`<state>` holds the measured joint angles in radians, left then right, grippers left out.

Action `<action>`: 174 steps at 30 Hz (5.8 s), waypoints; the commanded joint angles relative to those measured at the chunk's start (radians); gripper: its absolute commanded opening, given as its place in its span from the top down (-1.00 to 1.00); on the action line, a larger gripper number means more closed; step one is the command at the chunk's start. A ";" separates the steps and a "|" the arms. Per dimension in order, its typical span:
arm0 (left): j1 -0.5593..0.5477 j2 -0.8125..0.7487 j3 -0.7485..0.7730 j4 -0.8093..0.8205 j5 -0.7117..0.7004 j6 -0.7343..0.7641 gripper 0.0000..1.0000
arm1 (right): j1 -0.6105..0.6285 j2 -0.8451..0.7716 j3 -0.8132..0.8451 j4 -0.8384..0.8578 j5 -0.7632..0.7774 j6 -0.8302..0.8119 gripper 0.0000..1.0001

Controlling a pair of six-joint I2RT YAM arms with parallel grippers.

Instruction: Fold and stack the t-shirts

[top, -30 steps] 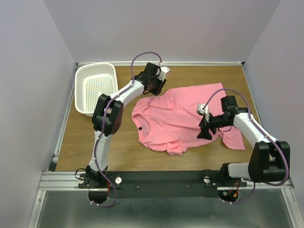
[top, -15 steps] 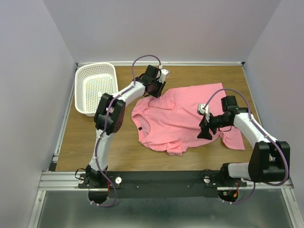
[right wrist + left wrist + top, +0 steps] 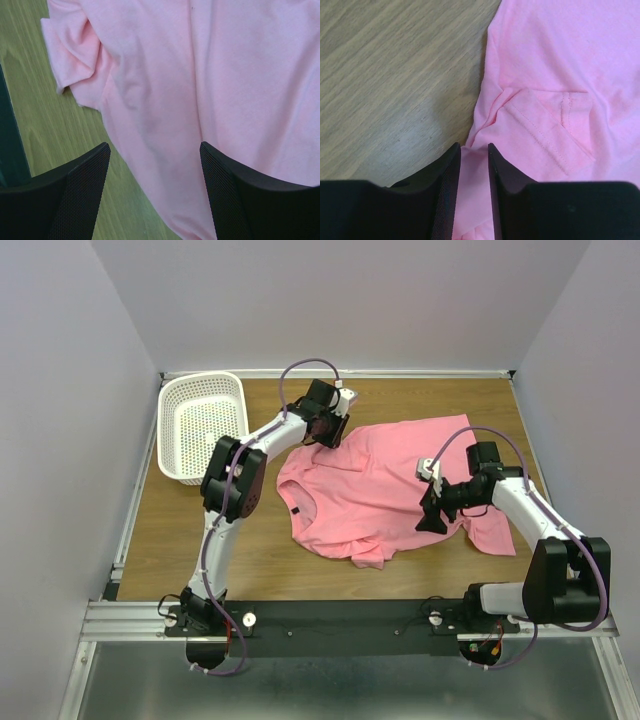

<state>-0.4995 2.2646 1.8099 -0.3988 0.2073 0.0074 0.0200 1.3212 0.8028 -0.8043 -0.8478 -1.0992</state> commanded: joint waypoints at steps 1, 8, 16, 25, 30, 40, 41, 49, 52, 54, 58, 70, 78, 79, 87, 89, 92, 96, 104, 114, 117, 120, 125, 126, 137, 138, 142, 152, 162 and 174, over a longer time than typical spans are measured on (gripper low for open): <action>-0.007 0.030 0.039 -0.006 0.043 -0.030 0.21 | -0.009 0.001 -0.010 -0.012 -0.033 0.005 -0.60; -0.007 0.041 0.046 -0.011 0.035 -0.037 0.17 | -0.011 0.003 -0.008 -0.012 -0.034 0.004 -0.60; -0.008 0.059 0.057 -0.008 0.058 -0.046 0.66 | -0.014 0.000 -0.010 -0.013 -0.037 0.002 -0.60; 0.022 -0.040 0.035 0.044 -0.034 -0.067 1.00 | -0.015 -0.007 -0.014 -0.013 -0.036 0.001 -0.60; 0.102 -0.082 0.052 0.077 -0.086 -0.107 1.00 | -0.017 -0.007 -0.014 -0.013 -0.034 -0.001 -0.60; 0.283 0.033 0.262 0.091 -0.144 -0.305 0.86 | -0.015 -0.019 -0.007 -0.015 -0.030 0.009 -0.60; 0.292 0.042 0.294 0.089 -0.154 -0.322 0.86 | -0.015 -0.022 -0.007 -0.013 -0.027 0.012 -0.60; 0.279 -0.127 0.203 0.182 -0.088 -0.302 -0.25 | -0.037 -0.004 0.016 0.007 0.035 0.065 -0.60; 0.256 -0.299 0.097 0.256 -0.104 -0.267 -0.26 | -0.037 0.004 0.022 0.031 0.068 0.078 -0.61; 0.227 -0.416 -0.068 0.316 -0.115 -0.244 -0.29 | -0.037 0.003 0.021 0.036 0.081 0.062 -0.61; 0.197 -0.837 -0.455 0.590 -0.067 -0.250 -0.69 | 0.097 -0.023 -0.022 -0.016 0.081 -0.091 -0.60; 0.242 -1.592 -1.075 0.448 -0.173 -0.196 -0.97 | 0.842 0.249 0.157 0.470 0.435 0.467 -0.54; 0.243 -1.784 -1.184 0.374 -0.200 -0.185 -0.97 | 0.864 0.397 0.308 0.507 0.516 0.768 -0.47; 0.243 -1.788 -1.186 0.379 -0.192 -0.187 -0.97 | 0.862 0.401 0.308 0.508 0.529 0.774 -0.45; 0.243 -1.801 -1.182 0.365 -0.177 -0.195 -0.96 | 0.862 0.438 0.291 0.507 0.492 0.785 -0.36; 0.243 -1.808 -1.181 0.365 -0.180 -0.195 -0.96 | 0.864 0.457 0.295 0.505 0.501 0.786 -0.28; 0.243 -1.817 -1.183 0.364 -0.180 -0.196 -0.96 | 0.862 0.466 0.299 0.504 0.536 0.786 -0.22; 0.243 -1.818 -1.184 0.365 -0.175 -0.196 -0.96 | 0.864 0.477 0.306 0.504 0.553 0.786 0.01; 0.243 -1.818 -1.186 0.367 -0.164 -0.201 -0.96 | 0.893 0.474 0.346 0.468 0.449 0.750 0.90; 0.243 -1.817 -1.187 0.367 -0.172 -0.204 -0.96 | 1.141 0.538 0.493 0.228 0.248 0.460 0.59; 0.243 -1.815 -1.186 0.367 -0.175 -0.204 -0.96 | 1.215 0.605 0.564 0.105 0.205 0.385 -0.05; 0.243 -1.817 -1.189 0.365 -0.175 -0.207 -0.96 | 1.216 0.607 0.573 0.082 0.148 0.391 -0.13; 0.243 -1.811 -1.187 0.365 -0.175 -0.221 -0.96 | 1.077 0.492 0.543 0.093 0.179 0.461 -0.20; 0.243 -1.811 -1.189 0.367 -0.172 -0.230 -0.96 | 0.963 0.452 0.512 0.124 0.182 0.517 -0.20; 0.245 -1.748 -1.245 0.350 -0.079 -0.501 -0.94 | -0.043 0.282 0.223 0.338 0.414 0.765 -0.22; 0.243 -1.740 -1.273 0.345 -0.065 -0.553 -0.93 | -0.095 0.286 0.219 0.338 0.414 0.762 -0.22; 0.242 -1.697 -1.339 0.339 0.012 -0.702 -0.91 | -0.258 0.326 0.196 0.340 0.372 0.749 -0.28; 0.242 -1.679 -1.370 0.325 -0.014 -0.755 -0.86 | -0.304 0.446 0.165 0.338 0.265 0.757 -0.27; 0.242 -1.646 -1.368 0.365 -0.013 -0.736 -0.81 | -0.319 0.437 0.150 0.307 0.268 0.734 0.83; 0.239 -1.293 -1.060 0.485 0.072 -0.466 -0.57 | -0.653 0.489 0.168 0.246 0.404 0.468 0.99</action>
<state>-0.2619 0.8684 0.6476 0.0208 0.2424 -0.5644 -0.5423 1.7496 0.9756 -0.4870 -0.5873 -0.4671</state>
